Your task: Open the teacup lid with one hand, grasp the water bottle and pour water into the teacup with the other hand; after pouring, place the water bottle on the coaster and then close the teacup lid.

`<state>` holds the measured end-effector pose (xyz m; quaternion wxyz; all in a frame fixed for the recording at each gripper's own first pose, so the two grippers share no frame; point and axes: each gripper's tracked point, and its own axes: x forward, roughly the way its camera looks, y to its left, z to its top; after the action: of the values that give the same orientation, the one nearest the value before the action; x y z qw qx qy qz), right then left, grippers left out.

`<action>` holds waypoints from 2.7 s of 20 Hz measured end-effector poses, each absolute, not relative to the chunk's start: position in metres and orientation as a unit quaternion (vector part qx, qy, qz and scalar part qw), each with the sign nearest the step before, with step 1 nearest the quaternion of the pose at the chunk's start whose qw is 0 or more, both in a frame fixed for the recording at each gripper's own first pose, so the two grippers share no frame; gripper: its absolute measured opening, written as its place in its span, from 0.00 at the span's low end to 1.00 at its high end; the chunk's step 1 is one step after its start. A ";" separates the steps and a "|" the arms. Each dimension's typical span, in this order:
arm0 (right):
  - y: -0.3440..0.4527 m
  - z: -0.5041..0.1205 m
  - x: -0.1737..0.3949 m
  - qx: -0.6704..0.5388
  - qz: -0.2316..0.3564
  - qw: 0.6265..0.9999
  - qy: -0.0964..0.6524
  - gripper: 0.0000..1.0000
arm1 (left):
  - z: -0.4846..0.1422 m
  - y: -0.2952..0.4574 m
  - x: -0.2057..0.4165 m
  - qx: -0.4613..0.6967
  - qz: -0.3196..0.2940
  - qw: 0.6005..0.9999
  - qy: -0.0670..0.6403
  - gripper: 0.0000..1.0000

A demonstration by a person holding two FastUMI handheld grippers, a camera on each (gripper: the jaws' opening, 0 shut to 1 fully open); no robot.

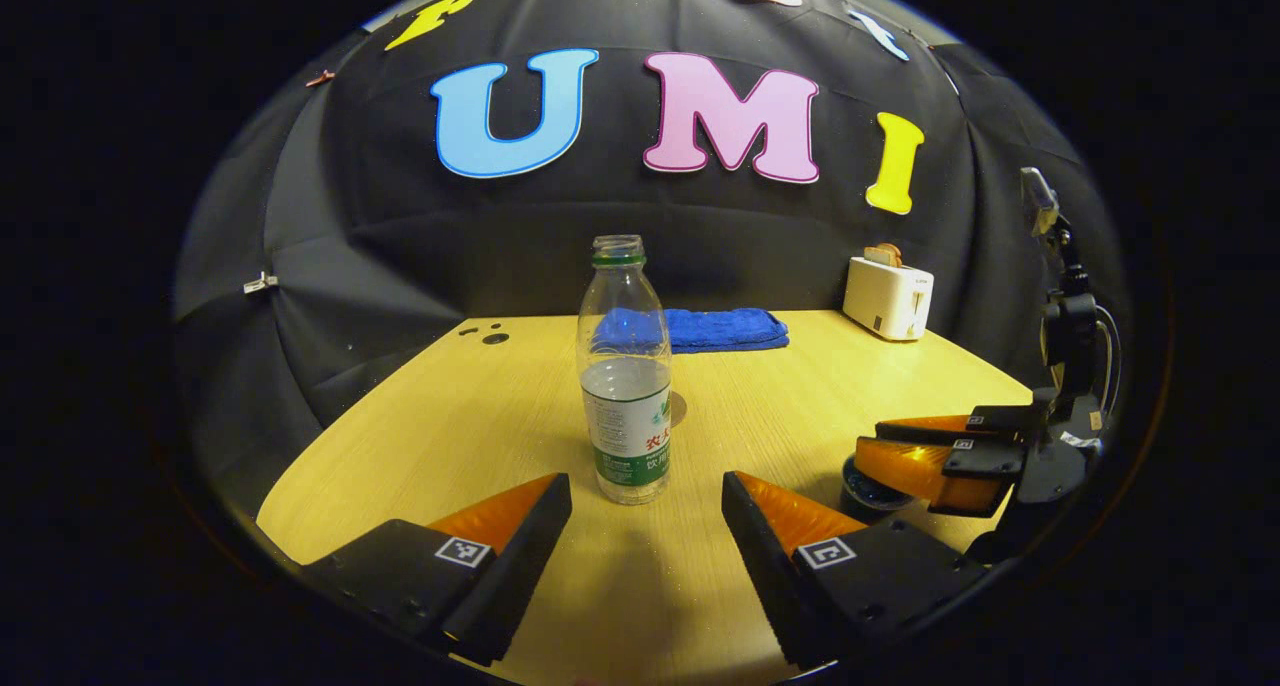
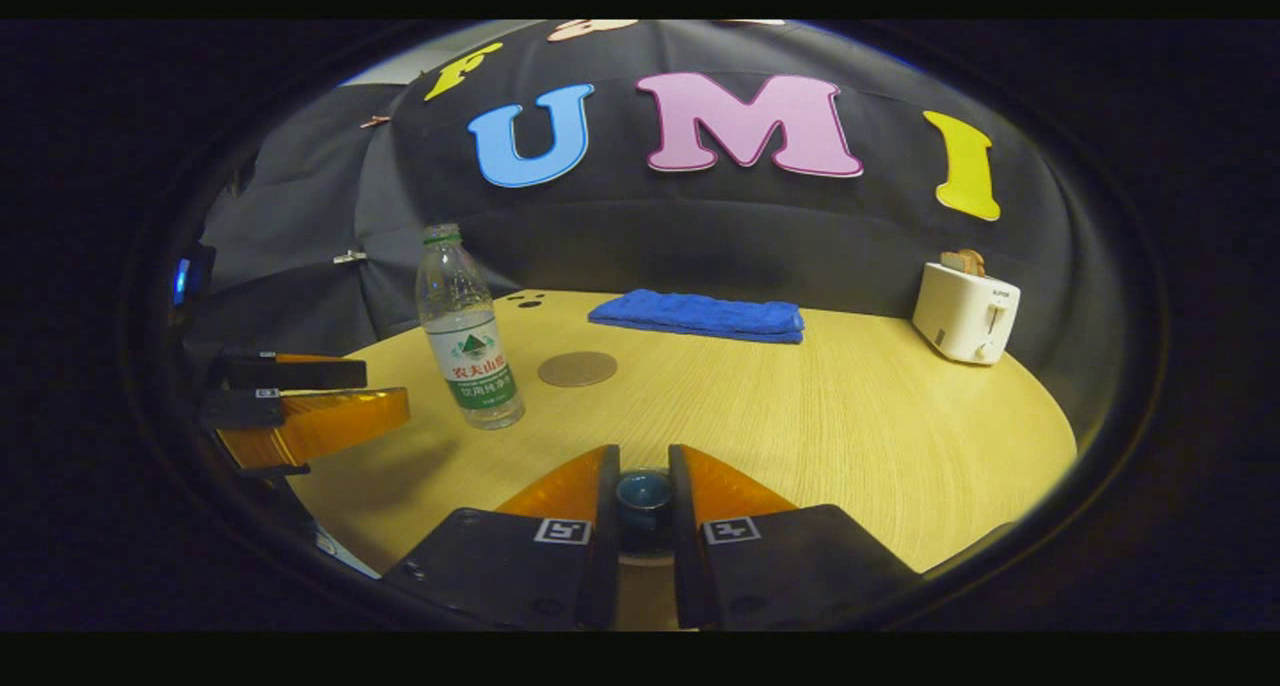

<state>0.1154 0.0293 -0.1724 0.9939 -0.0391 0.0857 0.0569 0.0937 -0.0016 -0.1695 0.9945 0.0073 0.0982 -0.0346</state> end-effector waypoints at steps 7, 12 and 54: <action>0.017 -0.136 0.117 -0.028 0.050 0.995 0.077 0.26 | -0.163 0.007 0.133 -0.001 -0.035 0.996 0.080 0.95; -0.003 -0.131 0.111 -0.029 0.034 0.996 0.083 0.25 | -0.160 0.008 0.172 0.005 -0.041 0.997 0.060 0.95; -0.081 -0.155 0.056 0.004 -0.056 0.995 0.088 0.26 | -0.155 -0.061 0.203 0.574 -0.163 0.802 0.008 0.73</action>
<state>0.0565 -0.0808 -0.1548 0.9946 0.0045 0.0877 -0.0556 0.2028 -0.0608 -0.1549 0.8022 0.5743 0.0078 -0.1632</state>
